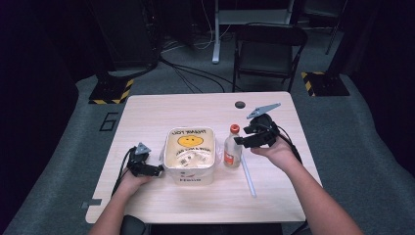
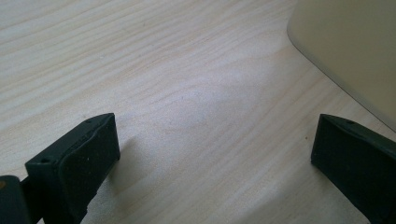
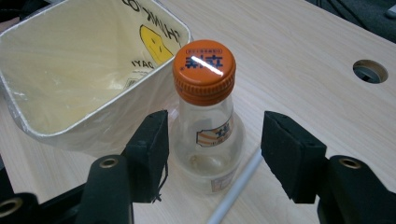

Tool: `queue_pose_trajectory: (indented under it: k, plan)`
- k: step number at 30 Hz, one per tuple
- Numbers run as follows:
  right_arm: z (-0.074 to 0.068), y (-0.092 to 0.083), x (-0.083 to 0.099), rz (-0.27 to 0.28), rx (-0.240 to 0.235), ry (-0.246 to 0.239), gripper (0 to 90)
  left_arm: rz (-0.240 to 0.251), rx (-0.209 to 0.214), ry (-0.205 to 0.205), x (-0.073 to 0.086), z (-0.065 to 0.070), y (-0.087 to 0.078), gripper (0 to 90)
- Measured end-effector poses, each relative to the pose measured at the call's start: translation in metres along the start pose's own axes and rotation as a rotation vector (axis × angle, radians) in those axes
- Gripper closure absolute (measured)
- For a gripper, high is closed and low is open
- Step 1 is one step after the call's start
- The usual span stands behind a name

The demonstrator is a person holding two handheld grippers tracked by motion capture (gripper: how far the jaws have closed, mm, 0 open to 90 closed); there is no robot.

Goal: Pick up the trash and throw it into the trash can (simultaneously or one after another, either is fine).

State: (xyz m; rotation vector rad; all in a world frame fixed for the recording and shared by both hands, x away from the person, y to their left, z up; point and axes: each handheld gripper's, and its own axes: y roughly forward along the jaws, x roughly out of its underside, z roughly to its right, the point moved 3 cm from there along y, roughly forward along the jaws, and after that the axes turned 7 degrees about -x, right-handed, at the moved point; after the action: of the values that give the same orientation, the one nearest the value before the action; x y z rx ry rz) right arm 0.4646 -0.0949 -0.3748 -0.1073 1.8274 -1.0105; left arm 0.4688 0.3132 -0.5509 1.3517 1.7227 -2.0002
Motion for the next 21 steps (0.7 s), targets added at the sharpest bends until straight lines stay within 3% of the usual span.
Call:
queue_pose_trajectory:
  k: [21]
  plan:
    - [-0.002, 0.011, -0.018, 0.016, -0.003, -0.023, 48.1, 0.002, -0.001, 0.002, 0.0, 0.0, 0.0, 0.9]
